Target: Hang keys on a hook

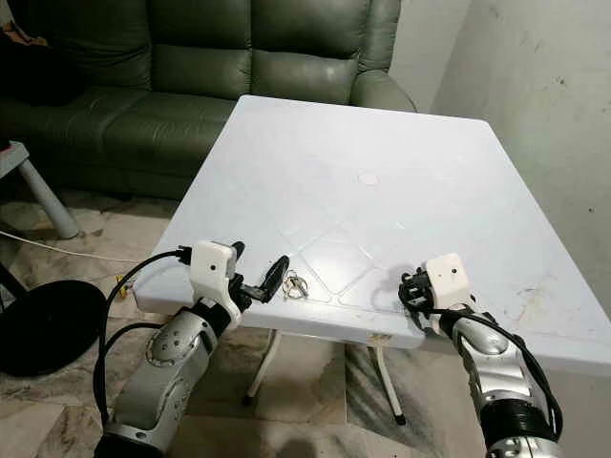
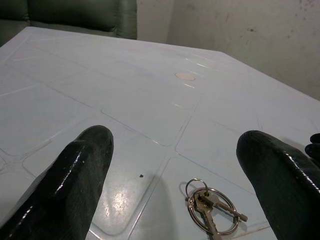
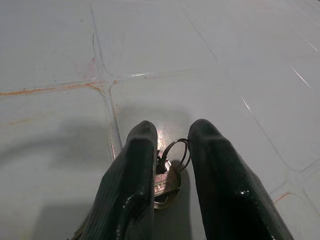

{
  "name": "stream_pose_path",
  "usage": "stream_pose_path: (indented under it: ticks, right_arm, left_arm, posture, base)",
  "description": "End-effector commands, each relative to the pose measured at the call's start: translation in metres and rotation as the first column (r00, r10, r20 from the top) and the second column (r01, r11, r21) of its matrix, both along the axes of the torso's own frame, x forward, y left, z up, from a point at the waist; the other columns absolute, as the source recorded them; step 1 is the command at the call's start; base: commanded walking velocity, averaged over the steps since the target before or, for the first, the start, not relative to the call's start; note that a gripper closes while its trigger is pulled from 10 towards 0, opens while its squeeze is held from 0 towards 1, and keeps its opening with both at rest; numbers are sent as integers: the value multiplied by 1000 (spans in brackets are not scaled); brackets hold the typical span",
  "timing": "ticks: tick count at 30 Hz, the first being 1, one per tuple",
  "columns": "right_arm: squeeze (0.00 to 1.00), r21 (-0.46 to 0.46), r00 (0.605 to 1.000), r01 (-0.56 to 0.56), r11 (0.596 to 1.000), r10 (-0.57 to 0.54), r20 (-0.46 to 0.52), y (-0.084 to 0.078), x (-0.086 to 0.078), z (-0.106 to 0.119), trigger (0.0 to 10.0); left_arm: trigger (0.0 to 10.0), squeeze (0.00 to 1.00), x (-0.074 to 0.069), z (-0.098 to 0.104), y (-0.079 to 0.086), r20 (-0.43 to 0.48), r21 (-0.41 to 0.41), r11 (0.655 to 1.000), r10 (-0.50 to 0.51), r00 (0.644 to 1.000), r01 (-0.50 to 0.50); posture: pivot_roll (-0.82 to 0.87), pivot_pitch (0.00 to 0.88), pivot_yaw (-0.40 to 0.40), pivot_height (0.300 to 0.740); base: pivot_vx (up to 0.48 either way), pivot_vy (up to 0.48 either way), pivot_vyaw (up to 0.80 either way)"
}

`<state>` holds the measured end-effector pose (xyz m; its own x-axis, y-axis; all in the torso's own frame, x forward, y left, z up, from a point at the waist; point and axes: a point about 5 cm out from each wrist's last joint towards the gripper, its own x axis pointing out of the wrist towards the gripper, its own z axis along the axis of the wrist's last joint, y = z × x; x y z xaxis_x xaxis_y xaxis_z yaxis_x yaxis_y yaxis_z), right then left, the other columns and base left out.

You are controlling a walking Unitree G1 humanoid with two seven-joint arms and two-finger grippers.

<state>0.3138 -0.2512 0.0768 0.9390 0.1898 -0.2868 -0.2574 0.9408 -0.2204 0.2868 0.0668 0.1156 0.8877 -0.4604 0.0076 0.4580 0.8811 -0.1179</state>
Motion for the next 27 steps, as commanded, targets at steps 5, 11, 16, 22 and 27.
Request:
stream_pose_path:
  ticks: [5,11,16,22,27]
  right_arm:
    - [0,0,999,23,1000,-23,26,-12,-3,4,0]
    - [0,-6,999,34,999,-33,37,-13,-3,5,0]
    - [0,20,997,40,999,-42,64,-12,-1,9,0]
    - [0,16,999,25,1000,-26,43,-8,0,7,3490]
    - [0,-18,1000,17,1000,-17,-10,-8,-1,0,10000]
  left_arm:
    - [10000,0,0,6,-8,15,-11,1000,-16,1000,16]
    - [10000,0,0,6,-8,16,-10,1000,-16,1000,16]
    - [10000,0,0,6,-9,19,-12,1000,-13,1000,14]
    - [10000,0,0,7,-9,25,-9,1000,-12,1000,12]
    - [10000,0,0,7,-9,27,-9,1000,-11,1000,12]
  posture:
    - [42,38,-59,740]
    - [42,40,-59,740]
    - [43,39,-61,740]
    - [45,34,-61,740]
    - [45,35,-63,740]
  base:
    - [0,0,0]
    - [0,0,0]
    - [0,0,0]
    - [0,0,0]
    - [0,0,0]
